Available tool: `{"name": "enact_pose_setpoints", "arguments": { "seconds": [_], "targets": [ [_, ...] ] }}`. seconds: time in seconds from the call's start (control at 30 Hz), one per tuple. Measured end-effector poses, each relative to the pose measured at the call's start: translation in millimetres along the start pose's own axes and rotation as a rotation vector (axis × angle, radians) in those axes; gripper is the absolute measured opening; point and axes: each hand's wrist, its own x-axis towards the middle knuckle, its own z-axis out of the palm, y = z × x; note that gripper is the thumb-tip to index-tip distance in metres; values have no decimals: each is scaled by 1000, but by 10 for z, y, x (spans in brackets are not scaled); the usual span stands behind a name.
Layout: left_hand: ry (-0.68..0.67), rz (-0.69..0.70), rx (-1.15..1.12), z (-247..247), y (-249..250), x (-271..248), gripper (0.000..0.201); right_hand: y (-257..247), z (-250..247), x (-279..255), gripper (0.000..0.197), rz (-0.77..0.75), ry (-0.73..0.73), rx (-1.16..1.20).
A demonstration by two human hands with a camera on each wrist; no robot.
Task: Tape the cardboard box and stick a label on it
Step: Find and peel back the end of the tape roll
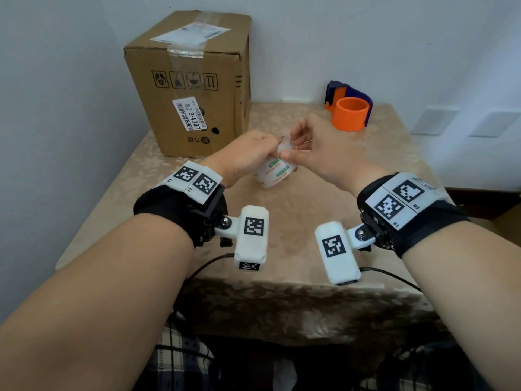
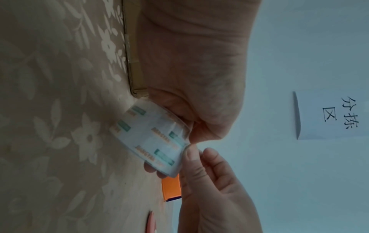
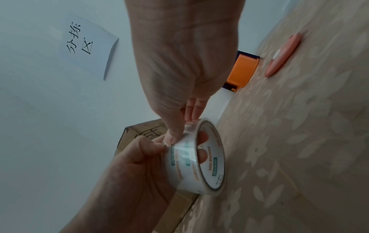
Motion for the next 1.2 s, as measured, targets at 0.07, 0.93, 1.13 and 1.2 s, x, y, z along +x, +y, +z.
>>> {"name": "enact_pose_setpoints", "arguments": {
  "seconds": [0.07,0.93,1.13,1.2],
  "targets": [
    [5,1,26,9,17,-13,51,-14,16,-21,29,-20,-4,27],
    [98,11,53,-4,25,12,29,-25,16,-19,56,119,8,10],
    [131,3,59,-44,29,-5,29,-64,13,-8,26,111,121,42],
    [112,2,85,-51,39,-15,28,-50,9,6,21,111,149,29]
  ]
}}
